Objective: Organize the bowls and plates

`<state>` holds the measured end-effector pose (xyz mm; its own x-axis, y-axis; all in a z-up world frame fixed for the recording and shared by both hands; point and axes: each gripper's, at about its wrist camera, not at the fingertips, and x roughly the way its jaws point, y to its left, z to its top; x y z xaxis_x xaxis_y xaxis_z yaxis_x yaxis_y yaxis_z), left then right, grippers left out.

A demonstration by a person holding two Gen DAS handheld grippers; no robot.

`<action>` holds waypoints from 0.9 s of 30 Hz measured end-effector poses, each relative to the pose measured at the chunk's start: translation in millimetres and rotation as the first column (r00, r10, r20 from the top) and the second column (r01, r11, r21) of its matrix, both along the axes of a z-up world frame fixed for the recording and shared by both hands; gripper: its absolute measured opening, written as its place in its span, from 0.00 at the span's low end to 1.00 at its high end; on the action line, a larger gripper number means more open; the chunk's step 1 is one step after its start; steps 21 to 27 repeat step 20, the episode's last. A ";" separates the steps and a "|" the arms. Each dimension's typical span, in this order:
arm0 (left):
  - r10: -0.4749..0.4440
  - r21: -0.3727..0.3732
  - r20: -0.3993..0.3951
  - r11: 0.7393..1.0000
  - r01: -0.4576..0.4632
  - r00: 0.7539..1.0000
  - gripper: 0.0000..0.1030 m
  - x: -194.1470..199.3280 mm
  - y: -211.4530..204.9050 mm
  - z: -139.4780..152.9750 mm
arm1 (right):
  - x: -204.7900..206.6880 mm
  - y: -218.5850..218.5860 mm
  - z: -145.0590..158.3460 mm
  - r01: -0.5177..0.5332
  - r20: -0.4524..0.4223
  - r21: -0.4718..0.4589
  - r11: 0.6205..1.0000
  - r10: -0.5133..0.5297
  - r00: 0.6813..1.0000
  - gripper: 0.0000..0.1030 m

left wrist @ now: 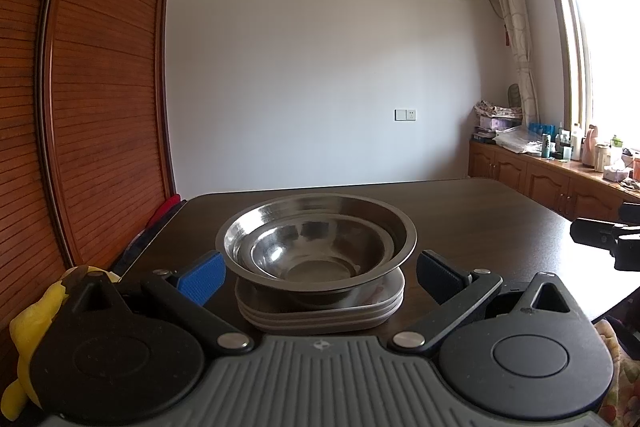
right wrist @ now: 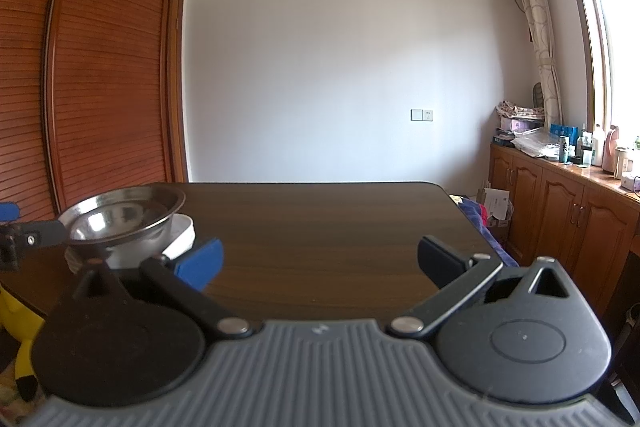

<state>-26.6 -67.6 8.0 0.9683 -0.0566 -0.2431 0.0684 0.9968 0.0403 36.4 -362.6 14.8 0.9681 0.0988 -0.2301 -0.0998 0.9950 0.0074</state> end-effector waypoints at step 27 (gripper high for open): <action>0.000 0.003 -0.002 1.000 0.000 1.000 1.00 0.0 -1.2 0.2 | 1.2 0.0 -3.6 0.001 -0.006 0.004 1.000 -0.001 1.000 1.00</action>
